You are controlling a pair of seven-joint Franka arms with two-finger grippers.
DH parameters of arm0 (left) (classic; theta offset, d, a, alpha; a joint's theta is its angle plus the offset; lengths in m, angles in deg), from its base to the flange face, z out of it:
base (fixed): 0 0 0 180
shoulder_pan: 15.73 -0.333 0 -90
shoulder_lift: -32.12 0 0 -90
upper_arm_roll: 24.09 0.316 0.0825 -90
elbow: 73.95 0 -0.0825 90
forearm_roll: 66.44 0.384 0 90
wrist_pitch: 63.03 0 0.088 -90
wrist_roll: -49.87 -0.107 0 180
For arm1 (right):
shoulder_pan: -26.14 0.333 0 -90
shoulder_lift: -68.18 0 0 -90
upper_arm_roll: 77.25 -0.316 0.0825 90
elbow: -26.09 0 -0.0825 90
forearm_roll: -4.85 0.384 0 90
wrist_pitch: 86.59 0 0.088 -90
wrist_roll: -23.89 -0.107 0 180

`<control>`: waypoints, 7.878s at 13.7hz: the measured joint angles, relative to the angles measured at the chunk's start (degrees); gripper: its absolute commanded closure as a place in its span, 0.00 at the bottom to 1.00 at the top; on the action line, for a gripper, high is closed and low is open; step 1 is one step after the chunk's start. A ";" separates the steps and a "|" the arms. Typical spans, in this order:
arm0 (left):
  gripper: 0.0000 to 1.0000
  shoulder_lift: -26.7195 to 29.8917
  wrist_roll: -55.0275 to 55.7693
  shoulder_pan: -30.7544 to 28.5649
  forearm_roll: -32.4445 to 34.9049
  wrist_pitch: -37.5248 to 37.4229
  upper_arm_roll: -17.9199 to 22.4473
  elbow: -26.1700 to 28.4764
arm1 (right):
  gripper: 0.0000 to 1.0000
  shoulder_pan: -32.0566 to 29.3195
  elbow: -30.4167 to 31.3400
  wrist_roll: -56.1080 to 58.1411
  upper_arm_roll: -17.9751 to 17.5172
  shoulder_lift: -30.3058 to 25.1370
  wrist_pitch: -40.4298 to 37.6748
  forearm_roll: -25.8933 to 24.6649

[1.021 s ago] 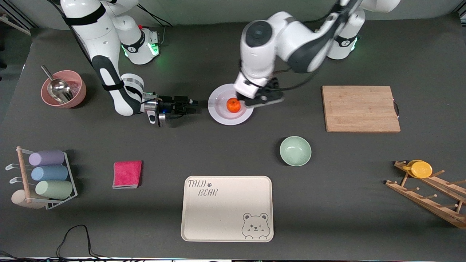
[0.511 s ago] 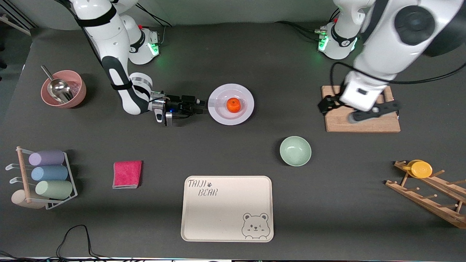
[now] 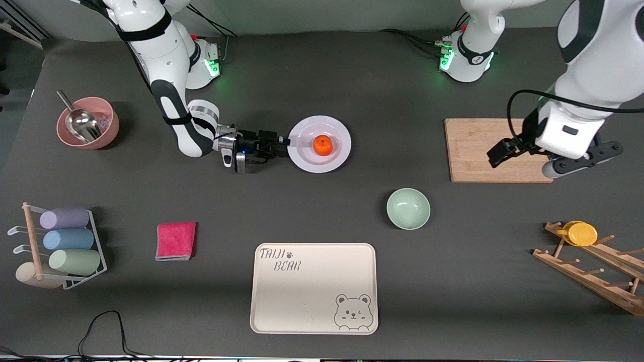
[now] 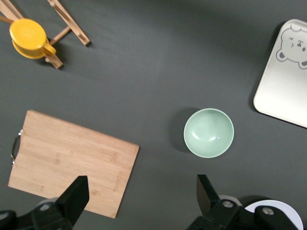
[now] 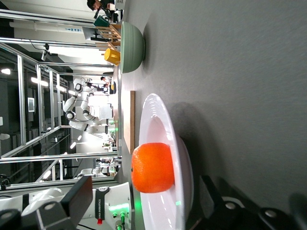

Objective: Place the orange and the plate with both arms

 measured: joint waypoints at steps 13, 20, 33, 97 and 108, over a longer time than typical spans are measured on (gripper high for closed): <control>0.00 -0.13 -24.57 5.18 -0.01 -5.89 14.95 -6.66 | 1.00 0.02 -0.63 7.83 -1.31 1.69 0.16 1.36; 0.00 -0.30 -25.67 5.60 -0.01 -9.43 15.16 -7.13 | 1.00 0.02 -0.80 8.97 -1.31 1.91 0.51 1.39; 0.00 -0.31 -25.95 5.86 -0.09 -10.05 15.17 -7.58 | 1.00 -1.05 -4.42 -7.51 -1.24 -0.35 -3.05 1.62; 0.00 -0.50 -29.13 6.09 -0.09 -13.67 15.30 -7.98 | 0.00 -18.01 -89.30 -41.91 -0.50 40.05 15.54 -34.53; 0.00 -0.50 -29.14 6.09 -0.09 -13.69 15.30 -7.98 | 0.00 -16.14 -65.71 -50.21 4.53 16.20 14.85 -69.80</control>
